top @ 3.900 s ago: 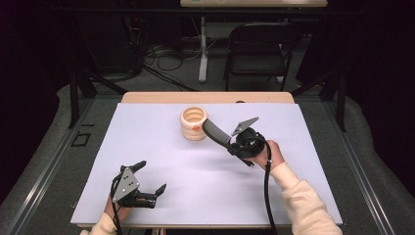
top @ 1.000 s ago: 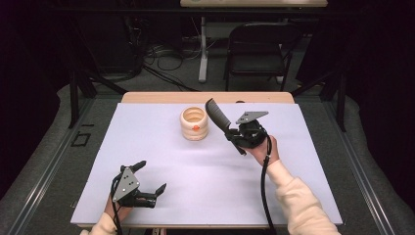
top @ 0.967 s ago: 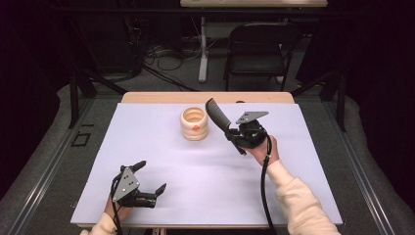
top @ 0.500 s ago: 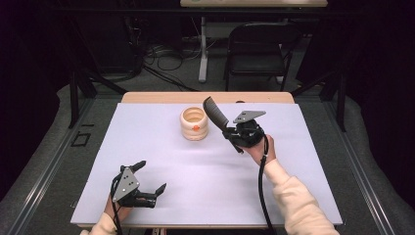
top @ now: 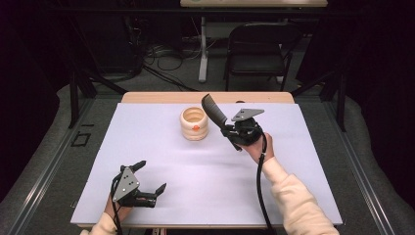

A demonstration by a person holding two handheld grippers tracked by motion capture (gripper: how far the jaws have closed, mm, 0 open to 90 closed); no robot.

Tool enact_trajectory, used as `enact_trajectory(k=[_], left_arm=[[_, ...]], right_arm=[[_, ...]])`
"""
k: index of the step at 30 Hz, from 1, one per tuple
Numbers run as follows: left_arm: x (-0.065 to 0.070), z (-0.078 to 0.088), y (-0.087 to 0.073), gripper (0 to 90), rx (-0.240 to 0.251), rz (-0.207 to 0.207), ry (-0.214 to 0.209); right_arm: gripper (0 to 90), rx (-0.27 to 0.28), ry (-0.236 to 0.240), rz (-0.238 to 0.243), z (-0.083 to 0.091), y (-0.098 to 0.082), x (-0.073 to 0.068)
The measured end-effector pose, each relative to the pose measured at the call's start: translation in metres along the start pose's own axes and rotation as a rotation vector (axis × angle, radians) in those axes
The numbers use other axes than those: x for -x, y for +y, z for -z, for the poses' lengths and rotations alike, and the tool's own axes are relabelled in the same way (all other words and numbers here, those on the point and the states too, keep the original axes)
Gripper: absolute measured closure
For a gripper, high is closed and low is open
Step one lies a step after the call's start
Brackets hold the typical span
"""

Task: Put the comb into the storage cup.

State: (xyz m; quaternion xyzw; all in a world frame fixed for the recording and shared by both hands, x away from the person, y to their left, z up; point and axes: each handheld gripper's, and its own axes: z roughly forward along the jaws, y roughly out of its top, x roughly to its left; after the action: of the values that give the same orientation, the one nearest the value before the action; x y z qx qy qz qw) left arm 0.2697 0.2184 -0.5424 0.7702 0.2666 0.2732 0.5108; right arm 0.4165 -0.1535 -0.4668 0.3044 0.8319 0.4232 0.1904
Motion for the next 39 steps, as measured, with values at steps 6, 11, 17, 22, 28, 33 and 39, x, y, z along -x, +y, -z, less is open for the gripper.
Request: enact_trajectory(k=[6,11,17,22,28,33,39], left_arm=[[0.000,0.000,0.000,0.0,0.001,0.001,0.000],[0.000,0.000,0.000,0.0,0.000,0.000,0.001],[0.000,0.000,0.000,0.0,-0.001,-0.001,0.000],[0.000,0.000,0.000,0.0,0.001,0.002,-0.001],[0.000,0.000,0.000,0.0,0.001,0.001,-0.001],[0.000,0.000,0.000,0.0,0.002,0.001,-0.001],[0.000,0.000,0.000,0.0,-0.001,-0.002,-0.003]], right_arm=[[72.4,0.010,0.000,0.002,-0.002,0.005,-0.001],[72.3,0.013,0.007,0.004,-0.003,0.008,-0.001],[72.4,0.025,0.010,-0.001,-0.004,0.010,0.000],[72.4,0.037,0.009,-0.008,-0.004,0.013,0.001],[72.4,0.049,0.009,-0.006,-0.004,0.019,0.001],[72.4,0.057,0.012,-0.004,-0.005,0.024,0.000],[72.4,0.063,0.017,0.000,-0.007,0.027,0.000]])
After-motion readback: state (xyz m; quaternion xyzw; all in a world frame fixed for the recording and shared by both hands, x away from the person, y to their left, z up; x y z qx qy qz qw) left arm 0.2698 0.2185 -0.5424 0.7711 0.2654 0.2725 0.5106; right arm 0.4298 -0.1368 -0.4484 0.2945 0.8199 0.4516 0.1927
